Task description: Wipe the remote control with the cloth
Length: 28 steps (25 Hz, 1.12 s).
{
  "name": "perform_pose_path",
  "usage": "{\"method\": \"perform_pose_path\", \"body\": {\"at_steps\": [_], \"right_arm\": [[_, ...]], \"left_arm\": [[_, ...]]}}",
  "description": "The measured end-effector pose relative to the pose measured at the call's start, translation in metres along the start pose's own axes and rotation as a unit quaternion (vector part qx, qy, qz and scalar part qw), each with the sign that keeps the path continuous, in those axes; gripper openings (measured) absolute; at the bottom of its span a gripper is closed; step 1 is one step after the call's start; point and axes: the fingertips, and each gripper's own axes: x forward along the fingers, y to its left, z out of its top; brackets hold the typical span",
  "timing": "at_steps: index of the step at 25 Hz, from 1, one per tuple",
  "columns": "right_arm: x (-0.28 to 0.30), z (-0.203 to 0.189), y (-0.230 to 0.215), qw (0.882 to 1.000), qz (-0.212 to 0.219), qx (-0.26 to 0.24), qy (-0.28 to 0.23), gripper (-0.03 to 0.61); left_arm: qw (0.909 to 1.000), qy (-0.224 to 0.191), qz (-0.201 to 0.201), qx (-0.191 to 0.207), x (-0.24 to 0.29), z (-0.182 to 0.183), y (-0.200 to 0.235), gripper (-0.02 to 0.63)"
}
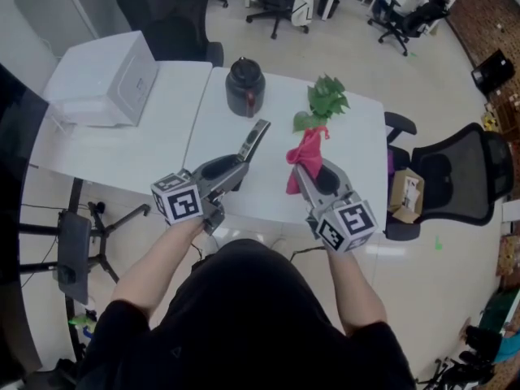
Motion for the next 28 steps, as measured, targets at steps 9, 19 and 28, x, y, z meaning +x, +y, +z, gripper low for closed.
{"method": "perform_pose_path", "body": {"at_steps": [9, 19, 28], "right_arm": [[-0.02, -0.072, -0.012, 0.995, -0.059, 0.017, 0.08, 0.117], [-0.027, -0.098, 0.003, 0.99, -0.062, 0.009, 0.125, 0.117], [-0.028, -0.104, 0.002, 0.988, -0.058, 0.006, 0.143, 0.117]], "left_arm": [[0.9515, 0.111, 0.253, 0.135, 0.007, -0.054, 0.122, 0.209], [0.8938, 0.196, 0.381, 0.133, -0.003, -0.117, 0.212, 0.209], [0.8593, 0.262, 0.406, 0.166, -0.003, -0.148, 0.234, 0.21]]}}
